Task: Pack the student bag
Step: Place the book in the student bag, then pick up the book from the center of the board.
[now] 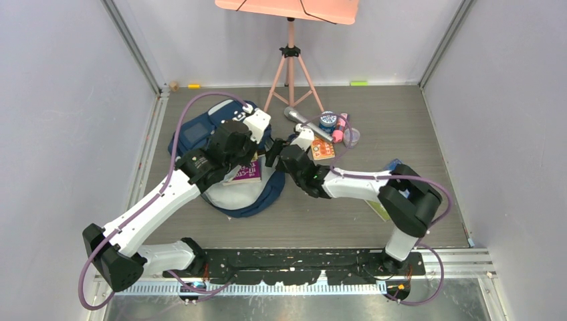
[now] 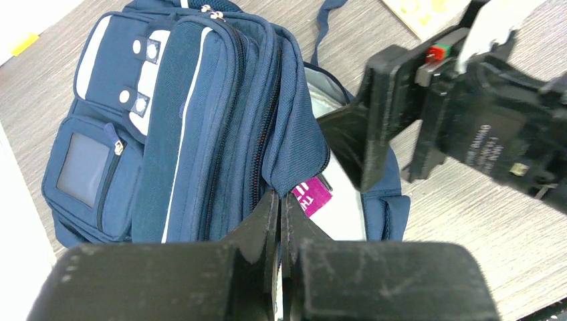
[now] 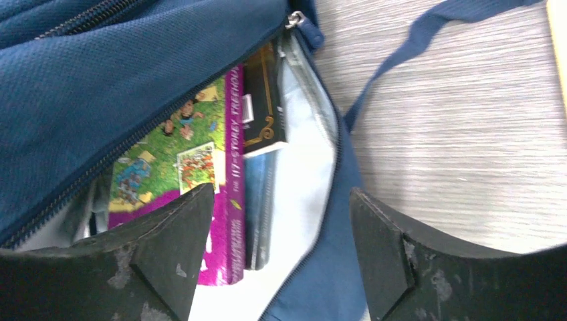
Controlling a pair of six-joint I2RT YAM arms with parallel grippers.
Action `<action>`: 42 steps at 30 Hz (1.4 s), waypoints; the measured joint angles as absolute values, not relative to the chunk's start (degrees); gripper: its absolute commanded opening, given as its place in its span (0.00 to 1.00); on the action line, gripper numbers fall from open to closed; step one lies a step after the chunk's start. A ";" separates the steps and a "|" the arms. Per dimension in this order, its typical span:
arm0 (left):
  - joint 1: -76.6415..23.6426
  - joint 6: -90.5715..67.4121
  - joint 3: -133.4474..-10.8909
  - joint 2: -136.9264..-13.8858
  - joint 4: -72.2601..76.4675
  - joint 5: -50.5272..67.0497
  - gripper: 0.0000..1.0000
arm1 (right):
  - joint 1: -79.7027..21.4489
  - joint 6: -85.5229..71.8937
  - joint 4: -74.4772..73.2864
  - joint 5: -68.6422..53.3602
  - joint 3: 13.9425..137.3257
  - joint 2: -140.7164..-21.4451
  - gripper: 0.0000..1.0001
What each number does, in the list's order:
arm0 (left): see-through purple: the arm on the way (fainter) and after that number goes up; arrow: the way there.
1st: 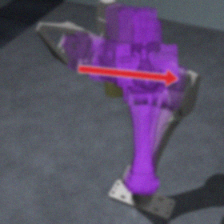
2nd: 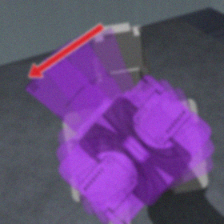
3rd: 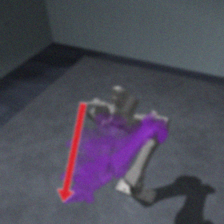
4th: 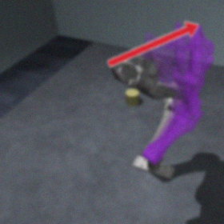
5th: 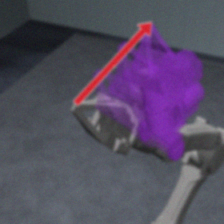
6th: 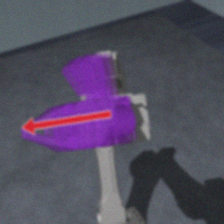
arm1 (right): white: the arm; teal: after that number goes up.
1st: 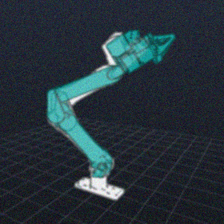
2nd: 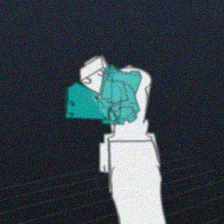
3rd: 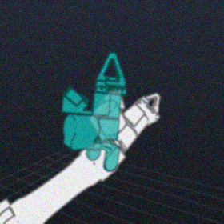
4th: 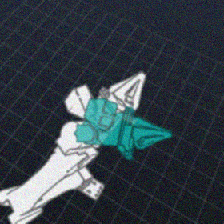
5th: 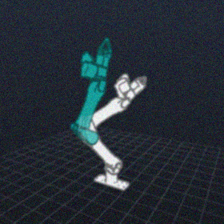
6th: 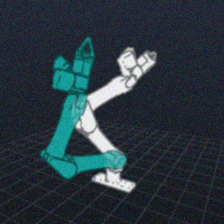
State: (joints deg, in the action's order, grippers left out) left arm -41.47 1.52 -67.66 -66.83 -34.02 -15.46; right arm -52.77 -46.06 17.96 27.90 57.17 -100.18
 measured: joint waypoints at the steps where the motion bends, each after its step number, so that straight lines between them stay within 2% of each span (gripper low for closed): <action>1: -41.47 1.50 -67.66 -66.83 -34.02 -15.46 0.00 | -52.77 -45.21 16.95 28.47 56.42 -98.78 0.84; 8: -41.47 1.52 -67.57 -66.83 -34.02 -15.35 0.00 | -50.30 -39.66 1.32 33.10 54.85 -89.01 0.90; 14: -41.45 1.56 -67.57 -67.05 -34.13 -14.02 0.02 | -37.04 -38.04 -16.80 32.77 52.82 -81.71 0.92; 18: -41.43 1.54 -67.57 -68.12 -34.52 -11.33 0.29 | -27.11 -37.54 -26.26 32.01 51.88 -81.12 0.93; 21: -41.50 0.89 -67.57 -68.53 -33.67 -7.94 0.50 | -23.14 -37.52 -32.01 31.92 51.46 -82.04 0.93; 23: -41.50 0.54 -67.59 -68.53 -33.08 -6.00 0.60 | -21.61 -37.56 -34.59 31.94 51.46 -83.74 0.91; 27: -41.50 -0.73 -67.59 -68.53 -32.49 -3.14 0.67 | -20.10 -37.74 -38.35 31.44 51.46 -88.29 0.82; 34: -41.50 -1.37 -67.59 -68.53 -32.34 -2.52 0.69 | -20.01 -39.27 -40.21 29.69 51.59 -91.18 0.67; 36: -41.50 -1.41 -67.59 -68.51 -32.34 -2.55 0.69 | -20.01 -39.86 -40.45 29.28 51.59 -91.18 0.59; 38: -41.50 -1.48 -67.59 -68.47 -32.34 -2.59 0.70 | -20.01 -40.51 -40.64 28.62 51.51 -91.18 0.39; 42: -41.50 -1.48 -67.59 -68.36 -32.32 -2.98 0.72 | -20.01 -42.02 -39.92 26.65 50.68 -90.89 0.16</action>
